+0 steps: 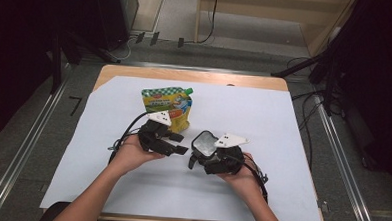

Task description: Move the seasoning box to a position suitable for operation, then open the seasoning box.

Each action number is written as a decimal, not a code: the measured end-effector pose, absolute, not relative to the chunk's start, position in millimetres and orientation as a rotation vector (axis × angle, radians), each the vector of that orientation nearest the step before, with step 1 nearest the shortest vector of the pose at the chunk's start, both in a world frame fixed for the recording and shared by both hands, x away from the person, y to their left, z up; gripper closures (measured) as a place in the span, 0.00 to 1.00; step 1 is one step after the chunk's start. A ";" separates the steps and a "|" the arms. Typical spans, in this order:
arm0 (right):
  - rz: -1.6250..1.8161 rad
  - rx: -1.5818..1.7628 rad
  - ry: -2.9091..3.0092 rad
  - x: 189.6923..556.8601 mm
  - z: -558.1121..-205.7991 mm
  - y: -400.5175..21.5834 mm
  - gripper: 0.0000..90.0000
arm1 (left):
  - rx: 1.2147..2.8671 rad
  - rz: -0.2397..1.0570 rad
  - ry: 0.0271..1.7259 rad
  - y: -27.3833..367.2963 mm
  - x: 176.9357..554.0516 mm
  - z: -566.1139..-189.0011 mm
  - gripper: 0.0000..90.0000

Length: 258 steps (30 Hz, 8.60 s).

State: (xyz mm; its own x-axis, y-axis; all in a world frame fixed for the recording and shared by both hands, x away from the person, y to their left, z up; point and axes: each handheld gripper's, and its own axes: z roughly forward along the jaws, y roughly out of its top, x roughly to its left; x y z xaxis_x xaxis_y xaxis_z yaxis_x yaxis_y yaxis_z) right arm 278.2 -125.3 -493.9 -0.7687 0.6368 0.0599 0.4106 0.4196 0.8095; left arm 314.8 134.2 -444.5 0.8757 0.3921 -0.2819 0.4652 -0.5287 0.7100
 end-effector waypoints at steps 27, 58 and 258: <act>1.331 1.115 2.397 251.5 -476.9 -166.7 1.00 | 2.258 -0.114 0.589 118.4 329.9 -460.3 0.97; 1.280 1.165 2.375 265.6 -480.3 -176.6 1.00 | 2.252 -0.197 0.526 102.6 319.1 -466.2 1.00; 1.086 1.352 2.304 279.7 -489.9 -198.0 1.00 | 2.234 -0.035 0.321 47.1 321.8 -458.7 0.17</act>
State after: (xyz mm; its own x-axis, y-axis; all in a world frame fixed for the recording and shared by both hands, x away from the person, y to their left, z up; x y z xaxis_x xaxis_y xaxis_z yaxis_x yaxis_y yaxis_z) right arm 279.7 -198.0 -489.9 -0.5345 0.8329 0.1434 0.6407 0.2887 0.7115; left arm 321.8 47.1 -458.7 0.9666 0.2176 -0.1353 0.2419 -0.6009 0.7619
